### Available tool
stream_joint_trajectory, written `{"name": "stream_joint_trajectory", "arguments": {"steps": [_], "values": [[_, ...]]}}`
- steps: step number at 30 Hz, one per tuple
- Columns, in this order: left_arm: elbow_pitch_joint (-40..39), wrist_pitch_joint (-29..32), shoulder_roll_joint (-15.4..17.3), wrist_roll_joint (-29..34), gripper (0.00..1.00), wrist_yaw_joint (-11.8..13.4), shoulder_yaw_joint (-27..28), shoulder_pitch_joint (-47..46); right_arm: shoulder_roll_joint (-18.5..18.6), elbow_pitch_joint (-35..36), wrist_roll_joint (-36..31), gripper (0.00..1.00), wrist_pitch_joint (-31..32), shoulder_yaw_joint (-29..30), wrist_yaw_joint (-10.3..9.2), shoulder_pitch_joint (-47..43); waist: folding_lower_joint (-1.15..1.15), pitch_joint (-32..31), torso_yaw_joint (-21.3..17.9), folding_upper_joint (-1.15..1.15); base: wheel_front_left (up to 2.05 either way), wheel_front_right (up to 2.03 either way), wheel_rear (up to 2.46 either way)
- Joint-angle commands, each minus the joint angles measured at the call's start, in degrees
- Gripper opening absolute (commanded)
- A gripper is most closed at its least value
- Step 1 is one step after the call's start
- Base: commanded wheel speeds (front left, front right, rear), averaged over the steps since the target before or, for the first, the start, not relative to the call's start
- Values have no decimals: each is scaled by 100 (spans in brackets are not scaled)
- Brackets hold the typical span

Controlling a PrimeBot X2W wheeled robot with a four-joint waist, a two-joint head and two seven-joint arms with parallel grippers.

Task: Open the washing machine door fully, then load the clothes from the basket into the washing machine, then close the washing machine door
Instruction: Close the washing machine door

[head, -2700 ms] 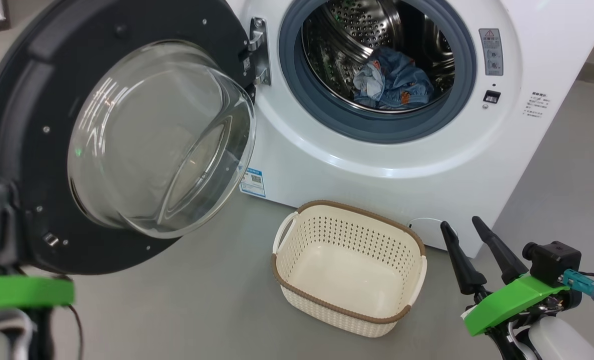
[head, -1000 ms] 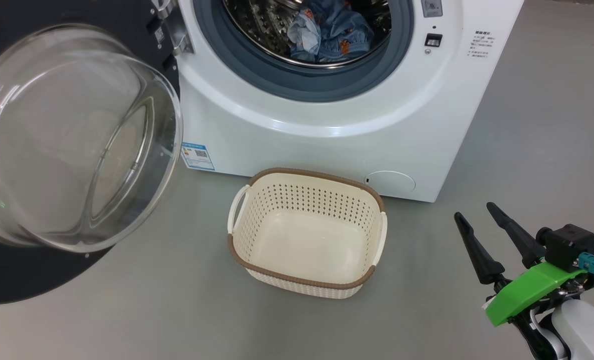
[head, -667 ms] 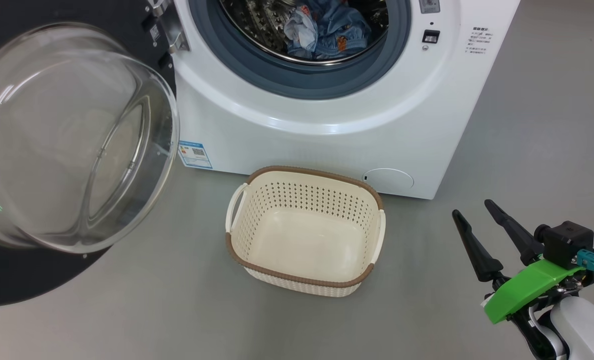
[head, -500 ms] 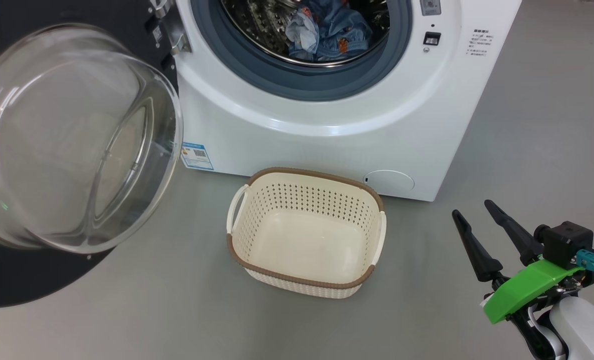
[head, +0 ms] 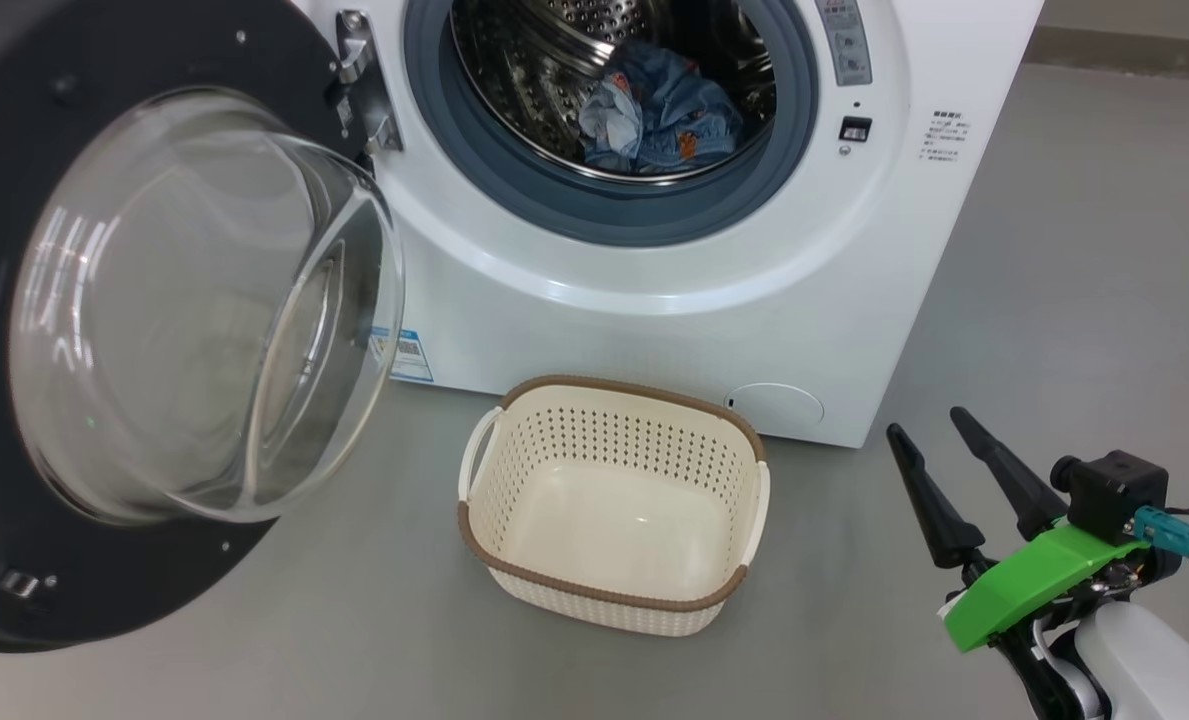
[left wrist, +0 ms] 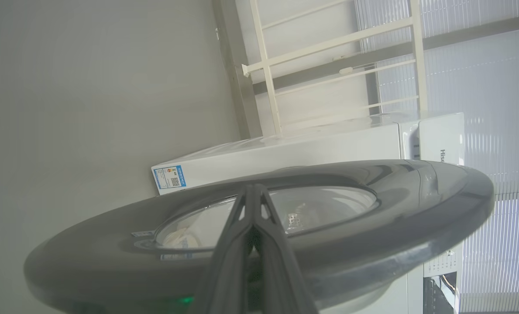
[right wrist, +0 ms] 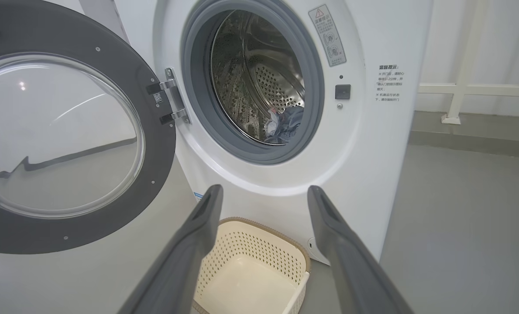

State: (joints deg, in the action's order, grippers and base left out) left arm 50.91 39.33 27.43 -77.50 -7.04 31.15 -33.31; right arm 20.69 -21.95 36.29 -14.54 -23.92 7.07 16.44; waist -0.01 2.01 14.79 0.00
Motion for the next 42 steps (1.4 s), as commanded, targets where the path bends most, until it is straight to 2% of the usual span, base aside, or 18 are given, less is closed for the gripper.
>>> {"name": "stream_joint_trajectory", "arguments": {"steps": [1,7,14,20,22,26,30,42], "values": [[-244,192,207,-95,0,-44,0,74,27,99,54,100,-46,-42,42,-51,1,-72,0,0,0,0,0],[-673,938,94,-278,0,-41,-137,382,-103,96,54,100,-46,4,42,-132,1,-186,4,0,0,0,0],[-1418,1699,-160,-375,0,117,-426,738,-216,113,43,100,-46,71,42,-207,1,-322,-38,0,0,0,0],[-2365,2294,-425,-595,0,492,-562,1115,-313,137,37,100,-46,136,42,-312,1,-418,-133,0,0,0,0],[-2890,2568,-568,-685,0,767,-664,1306,-345,153,27,100,-46,185,42,-341,1,-438,-196,0,0,0,0],[-3532,2739,-755,-715,0,1073,-803,1492,-404,169,9,100,-46,207,42,-359,1,-452,-319,0,0,0,0],[-4015,2851,-918,-755,0,1262,-917,1609,-443,187,-9,100,-46,242,42,-339,1,-437,-493,0,0,0,0],[-4613,2720,-1430,-742,0,1425,-1140,1759,-420,196,-35,100,-46,260,42,-271,1,-344,-1158,0,0,0,0]]}}
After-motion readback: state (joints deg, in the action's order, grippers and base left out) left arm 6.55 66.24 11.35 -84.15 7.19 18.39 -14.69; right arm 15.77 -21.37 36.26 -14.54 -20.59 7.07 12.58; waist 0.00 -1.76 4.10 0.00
